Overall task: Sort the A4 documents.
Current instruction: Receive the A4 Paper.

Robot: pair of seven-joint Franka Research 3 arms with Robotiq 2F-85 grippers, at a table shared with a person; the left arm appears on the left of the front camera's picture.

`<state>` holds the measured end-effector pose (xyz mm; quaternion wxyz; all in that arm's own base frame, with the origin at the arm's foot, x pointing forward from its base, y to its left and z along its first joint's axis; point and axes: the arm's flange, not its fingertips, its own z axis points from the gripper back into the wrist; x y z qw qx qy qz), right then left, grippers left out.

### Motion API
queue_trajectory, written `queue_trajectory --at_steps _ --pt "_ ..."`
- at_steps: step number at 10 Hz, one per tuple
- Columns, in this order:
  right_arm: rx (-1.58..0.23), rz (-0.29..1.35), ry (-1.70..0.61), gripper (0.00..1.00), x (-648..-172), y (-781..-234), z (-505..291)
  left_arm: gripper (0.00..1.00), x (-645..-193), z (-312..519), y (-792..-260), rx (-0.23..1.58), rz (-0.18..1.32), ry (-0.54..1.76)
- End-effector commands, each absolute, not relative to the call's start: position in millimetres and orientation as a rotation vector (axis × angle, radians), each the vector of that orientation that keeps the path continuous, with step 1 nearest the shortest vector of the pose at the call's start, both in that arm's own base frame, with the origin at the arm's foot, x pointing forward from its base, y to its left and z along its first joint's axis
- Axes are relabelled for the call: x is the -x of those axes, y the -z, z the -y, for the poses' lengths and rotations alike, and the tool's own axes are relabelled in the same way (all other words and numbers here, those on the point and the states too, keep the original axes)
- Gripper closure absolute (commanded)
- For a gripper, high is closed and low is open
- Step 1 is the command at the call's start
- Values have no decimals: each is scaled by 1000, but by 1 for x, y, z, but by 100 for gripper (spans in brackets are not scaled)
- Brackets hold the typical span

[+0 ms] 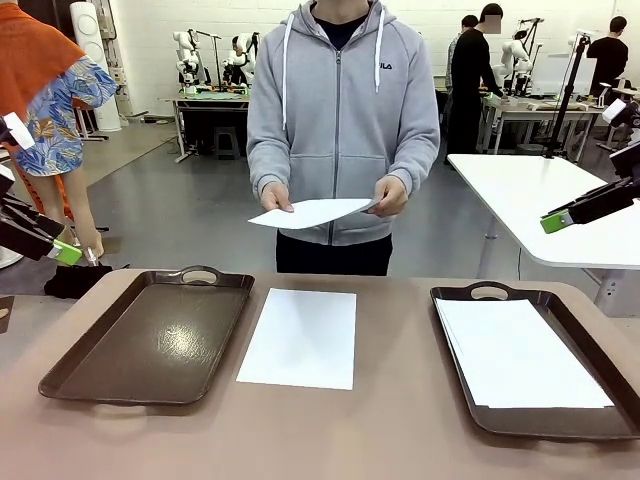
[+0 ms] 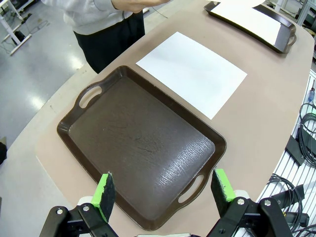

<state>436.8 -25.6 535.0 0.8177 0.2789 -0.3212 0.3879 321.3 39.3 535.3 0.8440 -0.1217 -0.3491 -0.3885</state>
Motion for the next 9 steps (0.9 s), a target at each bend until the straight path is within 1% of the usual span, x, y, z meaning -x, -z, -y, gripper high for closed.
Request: queue_trajectory --at_steps 1,9 --pt "-594 687 -830 0 -436 -535 26 0 -322 -40 -534 268 740 820" --pt "-594 687 -830 0 -436 -535 26 0 -322 -40 -534 268 740 820"
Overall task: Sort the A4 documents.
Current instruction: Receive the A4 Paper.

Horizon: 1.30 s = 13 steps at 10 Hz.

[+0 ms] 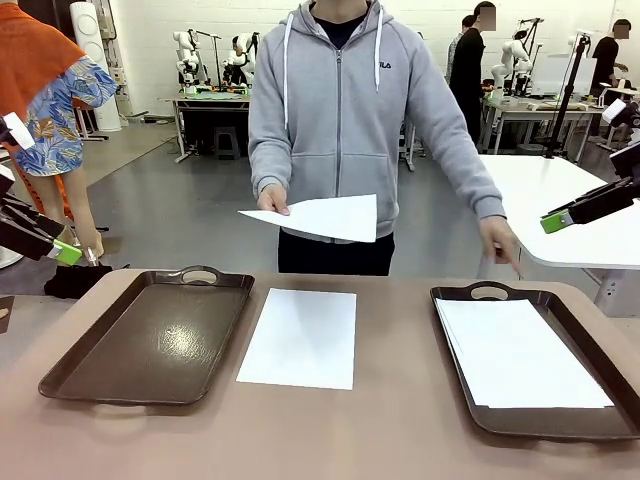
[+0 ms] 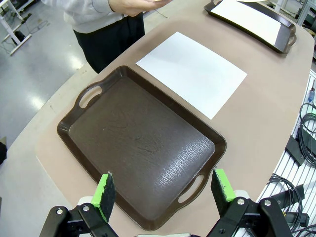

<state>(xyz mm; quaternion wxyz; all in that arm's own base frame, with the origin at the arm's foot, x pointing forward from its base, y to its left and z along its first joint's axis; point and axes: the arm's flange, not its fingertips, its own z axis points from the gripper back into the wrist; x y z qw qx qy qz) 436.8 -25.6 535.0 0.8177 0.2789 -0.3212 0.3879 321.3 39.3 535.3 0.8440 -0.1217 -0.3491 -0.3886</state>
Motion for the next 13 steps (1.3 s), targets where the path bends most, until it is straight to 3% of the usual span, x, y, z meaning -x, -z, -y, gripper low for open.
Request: queue_trajectory --at_steps 1,13 --pt "-594 687 -830 0 -436 -535 26 0 -322 -40 -534 268 740 820" --pt "-594 687 -830 0 -436 -535 26 0 -322 -40 -534 268 740 820"
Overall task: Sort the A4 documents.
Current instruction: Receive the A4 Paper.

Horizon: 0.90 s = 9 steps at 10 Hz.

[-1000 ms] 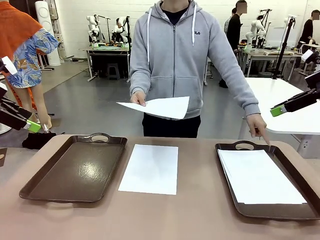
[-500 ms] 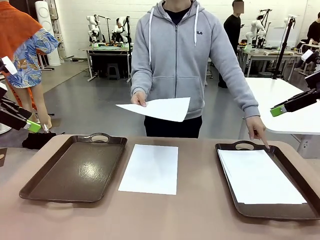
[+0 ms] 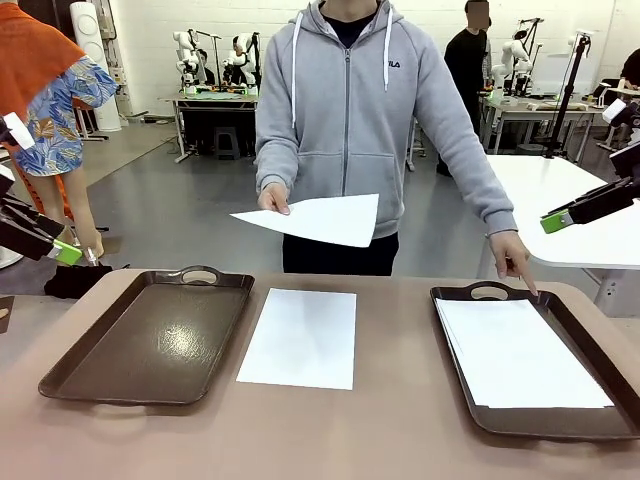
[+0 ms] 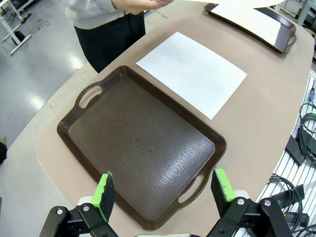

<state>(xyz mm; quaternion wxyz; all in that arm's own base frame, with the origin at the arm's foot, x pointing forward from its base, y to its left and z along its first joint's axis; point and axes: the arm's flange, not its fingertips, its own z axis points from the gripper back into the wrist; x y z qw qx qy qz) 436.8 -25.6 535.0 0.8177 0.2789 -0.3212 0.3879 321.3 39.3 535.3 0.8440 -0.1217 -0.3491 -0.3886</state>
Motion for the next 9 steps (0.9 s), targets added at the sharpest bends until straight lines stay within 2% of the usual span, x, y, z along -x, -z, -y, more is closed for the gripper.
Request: queue_trajectory --at_steps 1,6,7,9 --pt "-594 687 -830 0 -436 -535 26 0 -322 -40 -534 268 740 820" --pt "-594 684 -827 0 -437 -535 26 0 -322 -40 -534 268 740 820" --pt "-491 778 -783 0 -436 -547 15 0 -322 -40 -534 268 740 820" --pt "-573 728 -673 0 -440 -546 -15 0 -322 -40 -534 268 740 820"
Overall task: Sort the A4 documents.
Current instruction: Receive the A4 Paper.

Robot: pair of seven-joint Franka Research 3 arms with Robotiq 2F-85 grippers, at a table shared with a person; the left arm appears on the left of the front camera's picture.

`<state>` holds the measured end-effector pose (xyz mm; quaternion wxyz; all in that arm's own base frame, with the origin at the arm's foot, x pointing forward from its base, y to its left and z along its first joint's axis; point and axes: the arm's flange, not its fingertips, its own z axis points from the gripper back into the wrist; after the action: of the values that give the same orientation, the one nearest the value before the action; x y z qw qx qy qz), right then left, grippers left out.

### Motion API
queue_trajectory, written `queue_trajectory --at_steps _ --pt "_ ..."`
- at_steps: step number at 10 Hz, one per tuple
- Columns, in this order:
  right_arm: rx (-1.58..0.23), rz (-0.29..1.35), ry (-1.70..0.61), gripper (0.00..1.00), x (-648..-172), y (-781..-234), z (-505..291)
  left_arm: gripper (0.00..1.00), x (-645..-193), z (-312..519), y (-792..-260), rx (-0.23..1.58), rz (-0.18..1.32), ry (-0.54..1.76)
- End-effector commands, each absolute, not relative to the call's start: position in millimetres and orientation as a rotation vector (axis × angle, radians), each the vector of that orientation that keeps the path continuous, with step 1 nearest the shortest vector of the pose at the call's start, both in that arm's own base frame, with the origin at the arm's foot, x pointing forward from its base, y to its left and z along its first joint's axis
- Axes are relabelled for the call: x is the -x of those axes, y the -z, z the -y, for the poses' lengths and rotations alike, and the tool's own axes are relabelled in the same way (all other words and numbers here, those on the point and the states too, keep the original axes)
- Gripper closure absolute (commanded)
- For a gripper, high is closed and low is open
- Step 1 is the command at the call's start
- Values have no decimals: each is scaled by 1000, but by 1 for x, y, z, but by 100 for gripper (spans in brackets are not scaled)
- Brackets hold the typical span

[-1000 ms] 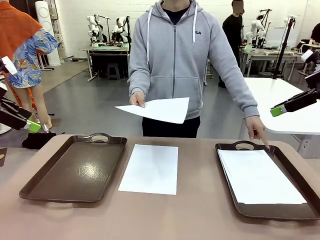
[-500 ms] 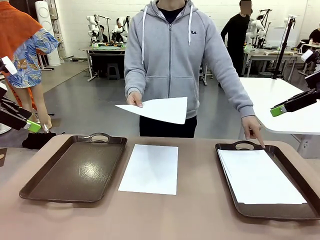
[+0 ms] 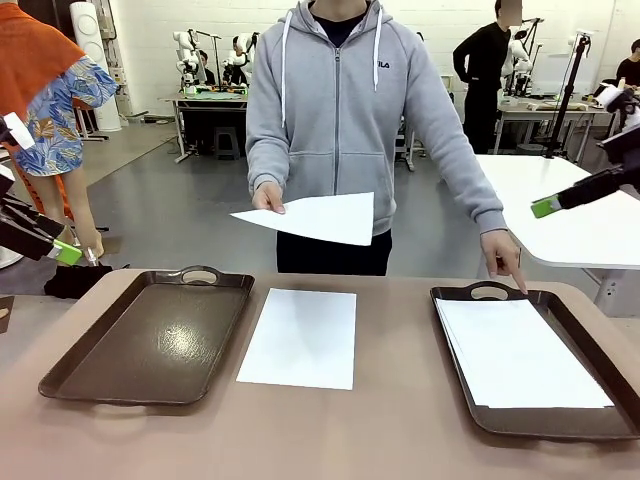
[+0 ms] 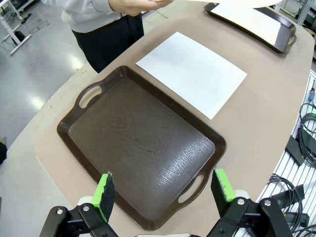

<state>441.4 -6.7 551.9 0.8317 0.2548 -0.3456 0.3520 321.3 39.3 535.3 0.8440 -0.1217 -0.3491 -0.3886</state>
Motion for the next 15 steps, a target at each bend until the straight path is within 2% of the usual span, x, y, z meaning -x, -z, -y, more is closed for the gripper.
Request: queue_trajectory --at_steps 1,5,7,10,15 --pt "-633 672 -606 0 -440 -542 -32 0 -322 -40 -534 268 740 820" --pt "-836 384 -412 0 -446 -516 -95 0 -322 -40 -534 268 740 820" --pt "-1022 213 -253 0 -454 -504 -124 0 -322 -40 -534 268 740 820" --pt "-1200 118 -104 0 -470 -485 -162 0 -322 -40 -534 268 740 820" --pt "-1265 -5 41 0 -495 -450 -217 0 -322 -40 -534 268 740 820"
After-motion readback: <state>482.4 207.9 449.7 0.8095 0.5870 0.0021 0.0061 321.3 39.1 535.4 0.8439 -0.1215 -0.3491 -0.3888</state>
